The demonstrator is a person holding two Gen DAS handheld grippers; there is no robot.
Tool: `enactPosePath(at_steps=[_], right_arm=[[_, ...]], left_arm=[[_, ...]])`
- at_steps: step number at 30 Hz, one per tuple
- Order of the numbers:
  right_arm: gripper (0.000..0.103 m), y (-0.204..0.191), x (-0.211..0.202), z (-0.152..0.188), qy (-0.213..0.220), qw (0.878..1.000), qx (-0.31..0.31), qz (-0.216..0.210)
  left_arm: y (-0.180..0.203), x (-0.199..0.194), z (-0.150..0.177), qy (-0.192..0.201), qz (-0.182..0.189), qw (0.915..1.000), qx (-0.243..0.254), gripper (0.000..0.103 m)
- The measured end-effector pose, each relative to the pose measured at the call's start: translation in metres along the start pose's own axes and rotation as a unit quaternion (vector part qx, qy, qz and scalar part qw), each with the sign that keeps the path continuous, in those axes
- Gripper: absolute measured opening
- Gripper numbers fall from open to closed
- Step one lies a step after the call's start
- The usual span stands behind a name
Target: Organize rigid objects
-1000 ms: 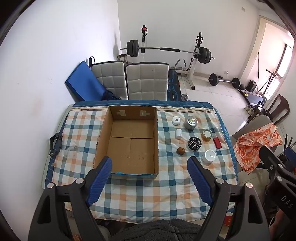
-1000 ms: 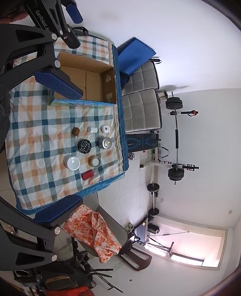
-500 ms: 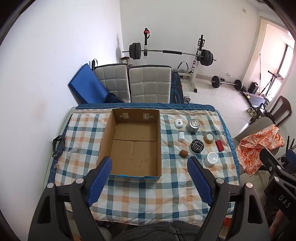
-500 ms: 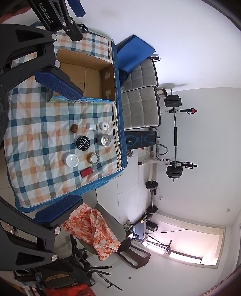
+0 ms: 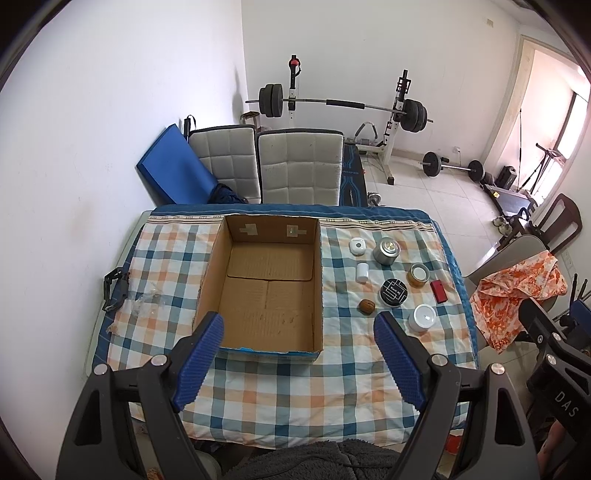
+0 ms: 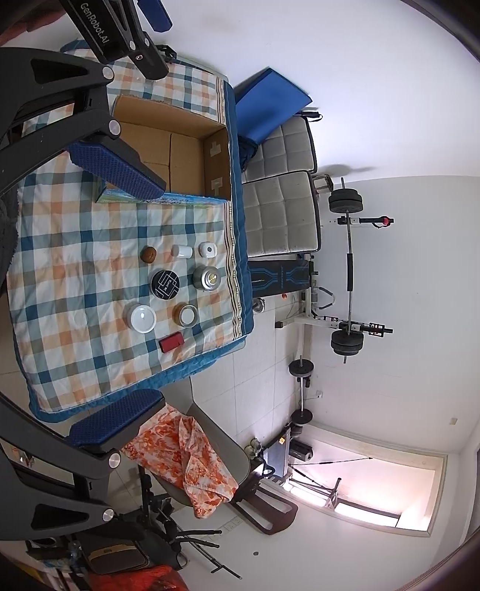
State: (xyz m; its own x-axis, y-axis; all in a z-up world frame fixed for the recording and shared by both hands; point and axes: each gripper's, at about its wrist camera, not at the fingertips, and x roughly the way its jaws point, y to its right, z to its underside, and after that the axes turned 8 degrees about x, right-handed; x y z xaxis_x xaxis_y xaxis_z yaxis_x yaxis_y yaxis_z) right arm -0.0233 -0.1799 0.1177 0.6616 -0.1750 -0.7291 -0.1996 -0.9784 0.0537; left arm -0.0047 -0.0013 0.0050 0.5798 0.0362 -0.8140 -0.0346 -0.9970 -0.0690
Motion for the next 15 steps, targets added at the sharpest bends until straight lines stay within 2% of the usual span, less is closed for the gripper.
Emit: enactPosePath(at_steps=[8, 15], right_arm=[[0.103, -0.001, 0.002, 0.000, 0.001, 1.000, -0.002, 0.009], [0.103, -0.002, 0.004, 0.001, -0.002, 1.000, -0.003, 0.008]], left_arm=[[-0.005, 0.006, 0.001, -0.006, 0.018, 0.9998, -0.007, 0.083], [-0.006, 0.012, 0.003, -0.018, 0.017, 0.9997, -0.005, 0.083]])
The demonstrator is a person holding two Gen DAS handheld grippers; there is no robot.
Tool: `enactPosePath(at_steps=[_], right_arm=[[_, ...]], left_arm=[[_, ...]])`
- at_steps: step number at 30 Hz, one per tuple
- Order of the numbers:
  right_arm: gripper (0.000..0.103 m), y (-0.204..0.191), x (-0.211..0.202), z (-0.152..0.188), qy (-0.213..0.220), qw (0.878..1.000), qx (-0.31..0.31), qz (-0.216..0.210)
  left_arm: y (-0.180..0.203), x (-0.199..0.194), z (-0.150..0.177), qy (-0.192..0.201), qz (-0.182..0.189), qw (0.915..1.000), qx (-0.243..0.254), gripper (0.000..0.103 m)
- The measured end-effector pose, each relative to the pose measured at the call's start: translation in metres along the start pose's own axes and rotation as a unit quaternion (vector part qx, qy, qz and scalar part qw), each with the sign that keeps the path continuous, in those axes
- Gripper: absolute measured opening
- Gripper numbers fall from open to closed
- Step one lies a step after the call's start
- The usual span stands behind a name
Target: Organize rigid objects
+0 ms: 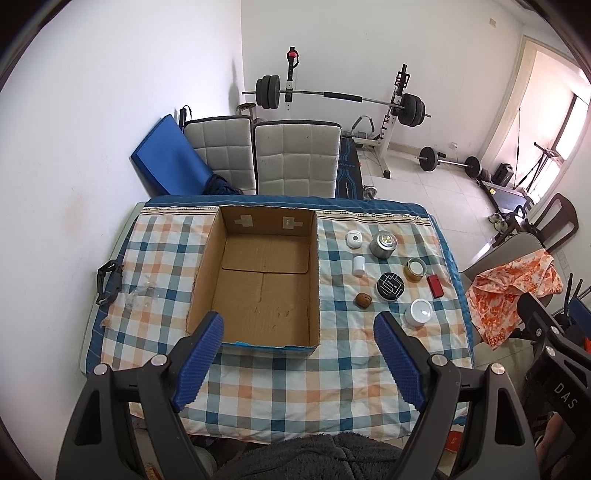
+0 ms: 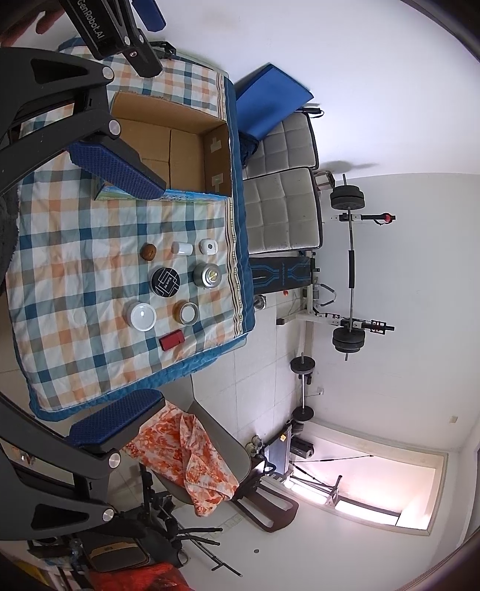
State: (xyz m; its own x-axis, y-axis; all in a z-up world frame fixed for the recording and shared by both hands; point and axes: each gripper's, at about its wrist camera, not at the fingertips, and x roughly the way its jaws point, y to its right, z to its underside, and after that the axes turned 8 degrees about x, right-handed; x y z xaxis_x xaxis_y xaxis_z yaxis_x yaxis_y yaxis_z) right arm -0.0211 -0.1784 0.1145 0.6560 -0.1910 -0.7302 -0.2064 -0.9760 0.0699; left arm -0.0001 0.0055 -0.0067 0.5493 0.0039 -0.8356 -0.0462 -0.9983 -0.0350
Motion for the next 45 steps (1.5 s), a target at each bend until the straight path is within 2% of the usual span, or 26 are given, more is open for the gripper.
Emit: enactPosePath(at_steps=[7, 16, 24, 40, 45], right_arm=[[0.103, -0.002, 0.004, -0.001, -0.003, 1.000, 0.000, 0.002], [0.103, -0.001, 0.005, -0.001, -0.004, 1.000, 0.000, 0.002], [0.103, 0.003, 0.007, 0.001, -0.006, 1.000, 0.003, 0.005], [0.103, 0.005, 0.009, 0.002, -0.004, 1.000, 0.003, 0.004], [0.103, 0.003, 0.002, -0.002, 0.003, 1.000, 0.001, 0.001]], left_arm=[[-0.002, 0.000, -0.002, 0.002, -0.011, 0.9999, 0.005, 0.083], [-0.007, 0.001, -0.004, 0.001, -0.006, 1.0000, 0.001, 0.083], [-0.001, -0.001, -0.003, 0.006, -0.022, 0.9997, 0.008, 0.083], [0.002, -0.005, -0.005, 0.011, -0.023, 0.9996, 0.009, 0.083], [0.005, -0.013, -0.012, 0.025, -0.033, 0.9990, 0.013, 0.083]])
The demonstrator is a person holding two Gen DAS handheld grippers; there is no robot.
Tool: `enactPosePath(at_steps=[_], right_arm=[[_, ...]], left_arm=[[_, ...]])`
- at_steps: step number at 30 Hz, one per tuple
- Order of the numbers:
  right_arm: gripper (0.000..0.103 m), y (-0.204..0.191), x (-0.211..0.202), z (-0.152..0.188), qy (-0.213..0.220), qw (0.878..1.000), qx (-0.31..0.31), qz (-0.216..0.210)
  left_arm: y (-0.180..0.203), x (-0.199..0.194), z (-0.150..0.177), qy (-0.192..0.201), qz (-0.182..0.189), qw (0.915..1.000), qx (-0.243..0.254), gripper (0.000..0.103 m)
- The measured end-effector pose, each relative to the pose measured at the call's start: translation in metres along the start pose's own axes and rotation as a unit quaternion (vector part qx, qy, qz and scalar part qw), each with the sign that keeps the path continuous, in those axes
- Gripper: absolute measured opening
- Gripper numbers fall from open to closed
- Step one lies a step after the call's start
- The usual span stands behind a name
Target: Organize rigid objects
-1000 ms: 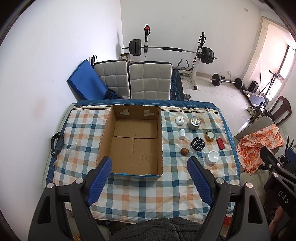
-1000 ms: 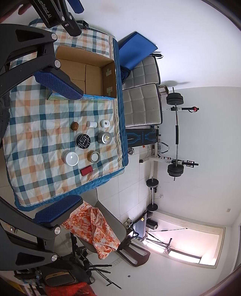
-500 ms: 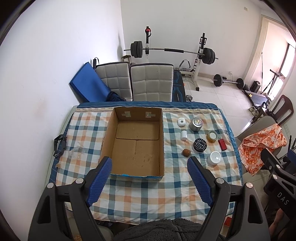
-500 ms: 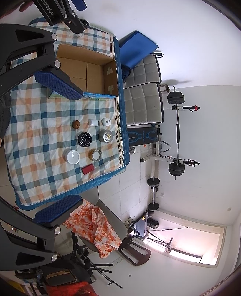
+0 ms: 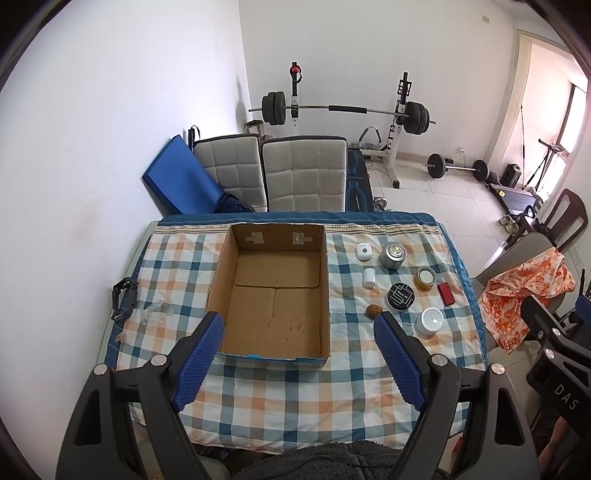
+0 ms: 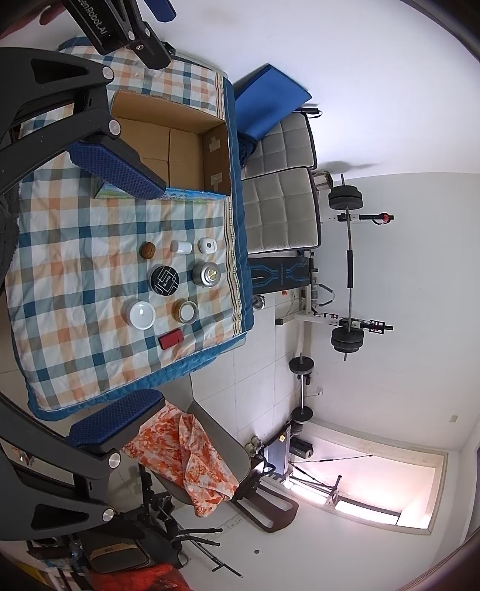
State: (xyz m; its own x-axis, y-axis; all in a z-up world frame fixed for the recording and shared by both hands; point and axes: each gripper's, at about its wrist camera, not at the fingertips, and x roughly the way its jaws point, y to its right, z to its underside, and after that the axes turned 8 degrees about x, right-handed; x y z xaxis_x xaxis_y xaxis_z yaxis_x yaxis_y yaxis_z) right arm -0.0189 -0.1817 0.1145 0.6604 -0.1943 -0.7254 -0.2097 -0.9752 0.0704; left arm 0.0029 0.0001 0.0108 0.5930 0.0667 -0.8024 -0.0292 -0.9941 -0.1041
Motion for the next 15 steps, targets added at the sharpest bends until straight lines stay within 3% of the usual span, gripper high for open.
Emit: enactPosePath(at_steps=[10, 15], right_arm=[[0.103, -0.001, 0.000, -0.004, 0.003, 1.000, 0.001, -0.006], [0.103, 0.002, 0.027, -0.006, -0.030, 0.999, 0.013, -0.010]], left_arm=[[0.000, 0.000, -0.003, -0.002, 0.003, 1.0000, -0.001, 0.083], [-0.020, 0.034, -0.013, -0.024, -0.006, 0.9996, -0.015, 0.083]])
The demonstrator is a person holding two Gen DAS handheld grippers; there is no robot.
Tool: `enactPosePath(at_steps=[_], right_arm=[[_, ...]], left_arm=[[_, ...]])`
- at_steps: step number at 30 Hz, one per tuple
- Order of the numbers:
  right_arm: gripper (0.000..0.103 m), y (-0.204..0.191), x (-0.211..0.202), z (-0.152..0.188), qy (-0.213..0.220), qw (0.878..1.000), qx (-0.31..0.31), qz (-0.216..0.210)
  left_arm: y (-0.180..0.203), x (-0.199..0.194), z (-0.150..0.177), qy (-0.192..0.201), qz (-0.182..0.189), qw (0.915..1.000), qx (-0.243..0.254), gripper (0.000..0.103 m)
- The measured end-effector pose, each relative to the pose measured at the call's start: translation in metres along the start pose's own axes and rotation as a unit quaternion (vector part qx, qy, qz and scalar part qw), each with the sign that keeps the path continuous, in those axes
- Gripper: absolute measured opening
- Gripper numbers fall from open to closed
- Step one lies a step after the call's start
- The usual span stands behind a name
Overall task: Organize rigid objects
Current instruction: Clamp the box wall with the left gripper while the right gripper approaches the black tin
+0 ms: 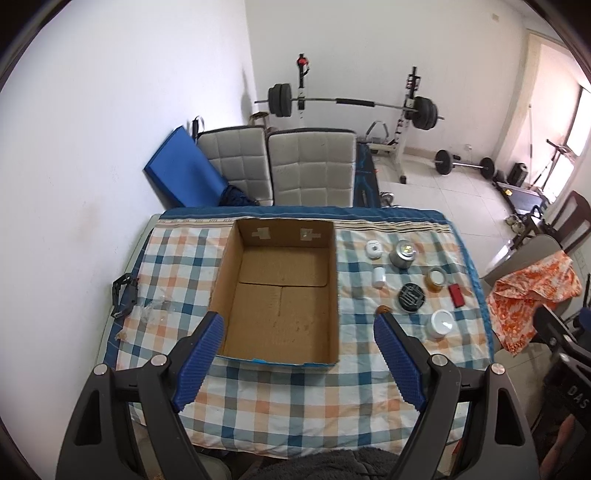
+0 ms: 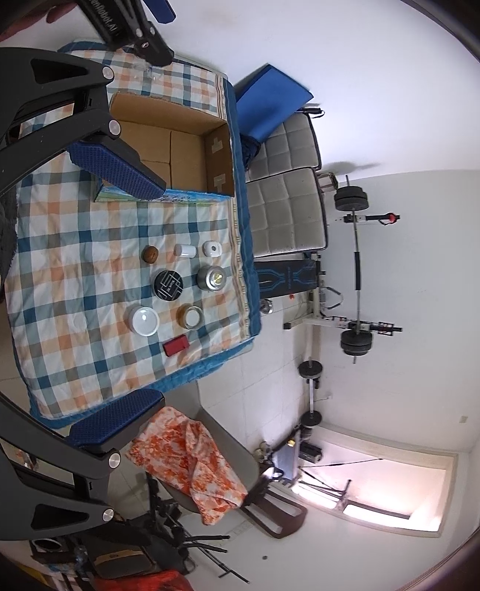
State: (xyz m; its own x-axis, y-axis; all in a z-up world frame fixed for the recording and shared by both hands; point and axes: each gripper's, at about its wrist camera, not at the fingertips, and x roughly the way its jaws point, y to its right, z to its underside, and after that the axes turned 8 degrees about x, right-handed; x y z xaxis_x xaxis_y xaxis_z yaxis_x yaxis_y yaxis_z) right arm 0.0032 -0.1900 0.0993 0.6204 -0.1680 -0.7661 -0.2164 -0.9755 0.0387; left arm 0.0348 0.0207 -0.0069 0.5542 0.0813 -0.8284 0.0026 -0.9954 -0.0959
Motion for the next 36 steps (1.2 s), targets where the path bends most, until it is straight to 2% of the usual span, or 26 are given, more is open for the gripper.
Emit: enactPosePath(at_steps=[6, 11, 14, 15, 19, 22, 26, 29, 31, 32, 34, 36], right_arm=[[0.103, 0.014, 0.081, -0.009, -0.079, 0.997, 0.022, 0.013], [0.103, 0.025, 0.165, -0.003, -0.145, 0.988, 0.026, 0.038], [0.103, 0.027, 0.211, 0.006, -0.176, 0.983, 0.018, 0.052], [0.103, 0.026, 0.227, 0.009, -0.188, 0.981, 0.016, 0.056], [0.103, 0.024, 0.279, 0.020, -0.225, 0.972, 0.018, 0.058], [0.103, 0.020, 0.310, 0.025, -0.244, 0.968, 0.018, 0.059], [0.103, 0.012, 0.344, 0.029, -0.267, 0.962, 0.025, 0.055], [0.103, 0.012, 0.371, 0.029, -0.284, 0.957, 0.039, 0.049], [0.103, 0.013, 0.389, 0.029, -0.294, 0.953, 0.053, 0.049], [0.103, 0.013, 0.397, 0.029, -0.298, 0.952, 0.058, 0.048], [0.103, 0.014, 0.414, 0.030, -0.302, 0.949, 0.069, 0.048], [0.103, 0.014, 0.427, 0.030, -0.310, 0.946, 0.079, 0.048]], left_arm=[[-0.048, 0.082, -0.009, -0.069, -0.017, 0.9970, -0.031, 0.083], [-0.094, 0.156, -0.005, -0.134, -0.039, 0.9895, -0.041, 0.083], [-0.111, 0.200, 0.003, -0.169, -0.039, 0.9843, -0.034, 0.083], [-0.116, 0.219, 0.008, -0.192, -0.033, 0.9804, -0.028, 0.083], [-0.128, 0.276, 0.025, -0.242, -0.026, 0.9698, -0.014, 0.083], [-0.140, 0.317, 0.046, -0.283, -0.013, 0.9588, -0.016, 0.083], [-0.145, 0.347, 0.072, -0.321, 0.008, 0.9470, -0.014, 0.081], [-0.147, 0.364, 0.086, -0.339, 0.027, 0.9401, -0.015, 0.073], [-0.147, 0.374, 0.096, -0.351, 0.038, 0.9355, -0.016, 0.063], [-0.147, 0.377, 0.099, -0.354, 0.041, 0.9344, -0.016, 0.061], [-0.148, 0.384, 0.108, -0.358, 0.052, 0.9320, -0.017, 0.048], [-0.147, 0.388, 0.114, -0.362, 0.059, 0.9301, -0.017, 0.043]])
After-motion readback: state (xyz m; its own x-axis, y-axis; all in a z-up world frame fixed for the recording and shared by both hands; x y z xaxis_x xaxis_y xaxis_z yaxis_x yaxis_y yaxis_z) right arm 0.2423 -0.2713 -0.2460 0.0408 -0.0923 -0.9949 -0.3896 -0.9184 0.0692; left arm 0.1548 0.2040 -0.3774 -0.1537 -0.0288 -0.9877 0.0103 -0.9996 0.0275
